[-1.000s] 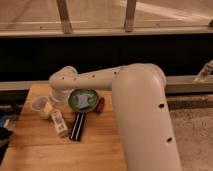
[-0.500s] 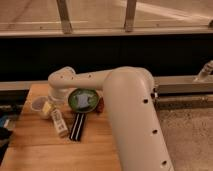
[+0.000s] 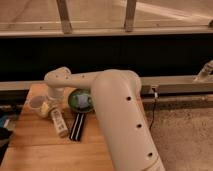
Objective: Stand the bottle upright
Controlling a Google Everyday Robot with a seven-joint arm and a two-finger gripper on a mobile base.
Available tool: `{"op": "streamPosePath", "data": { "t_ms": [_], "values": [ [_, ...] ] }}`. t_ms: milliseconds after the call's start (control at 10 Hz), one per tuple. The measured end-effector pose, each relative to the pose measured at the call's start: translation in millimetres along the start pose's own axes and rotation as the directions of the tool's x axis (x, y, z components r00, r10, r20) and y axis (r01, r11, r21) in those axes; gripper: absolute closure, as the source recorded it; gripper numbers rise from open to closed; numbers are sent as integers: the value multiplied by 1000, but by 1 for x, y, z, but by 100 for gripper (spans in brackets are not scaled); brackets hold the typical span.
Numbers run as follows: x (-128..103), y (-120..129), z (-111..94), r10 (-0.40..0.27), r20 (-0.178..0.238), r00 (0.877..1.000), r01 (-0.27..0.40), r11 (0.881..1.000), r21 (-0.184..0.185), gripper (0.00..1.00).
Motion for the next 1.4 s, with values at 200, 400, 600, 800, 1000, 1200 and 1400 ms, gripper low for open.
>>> {"op": "streamPosePath", "data": {
  "t_ms": [200,400,600,800,1000,1200,1400],
  "values": [
    [-5,1,5,-15,-20,1000,15,1000,8,35],
    [-7,1,10,-25,-59,998,28,999,42,35],
    [-6,6,18,-21,-159,987,46,986,158,35],
    [-3,6,21,-7,-207,978,52,975,214,35],
    [1,2,22,10,-221,975,44,970,237,35],
    [8,-2,24,34,-226,974,23,968,249,35],
    [12,-8,24,53,-217,975,3,968,250,35]
  ]
}}
